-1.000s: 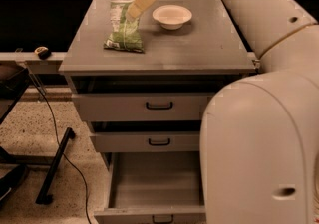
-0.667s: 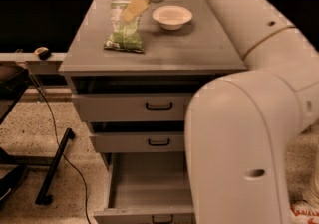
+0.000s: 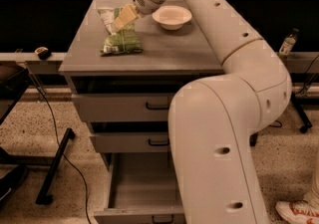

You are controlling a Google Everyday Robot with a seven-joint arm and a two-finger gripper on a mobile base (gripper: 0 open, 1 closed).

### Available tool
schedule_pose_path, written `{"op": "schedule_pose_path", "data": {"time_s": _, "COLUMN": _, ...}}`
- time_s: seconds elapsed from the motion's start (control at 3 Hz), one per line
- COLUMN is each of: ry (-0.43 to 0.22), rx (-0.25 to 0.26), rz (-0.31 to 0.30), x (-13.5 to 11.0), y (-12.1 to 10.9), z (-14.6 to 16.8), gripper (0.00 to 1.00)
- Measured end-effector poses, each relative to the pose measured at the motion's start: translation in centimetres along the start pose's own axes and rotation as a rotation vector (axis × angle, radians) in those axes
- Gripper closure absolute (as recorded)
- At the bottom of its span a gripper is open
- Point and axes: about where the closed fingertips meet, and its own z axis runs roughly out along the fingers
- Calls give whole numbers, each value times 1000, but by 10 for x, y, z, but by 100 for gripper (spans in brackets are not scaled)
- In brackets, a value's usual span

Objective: Place green jalapeno chip bag into bottom drawer

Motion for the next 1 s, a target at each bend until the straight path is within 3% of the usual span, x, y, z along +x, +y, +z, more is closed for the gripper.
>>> {"op": "schedule_pose_path", "data": {"time_s": 0.33, "ry": -83, "rx": -77, "rz": 2, "x": -10, "y": 6, "z": -2, "gripper": 48}}
{"op": "schedule_pose_path", "data": {"time_s": 0.67, "ry": -302, "rx": -148, "rz": -51, "x": -26, "y": 4, "z": -57, "gripper": 79}}
{"op": "schedule_pose_path", "data": {"time_s": 1.0, "ry": -441, "rx": -167, "rz": -139, "x": -10, "y": 7, "z": -118, "gripper": 100}}
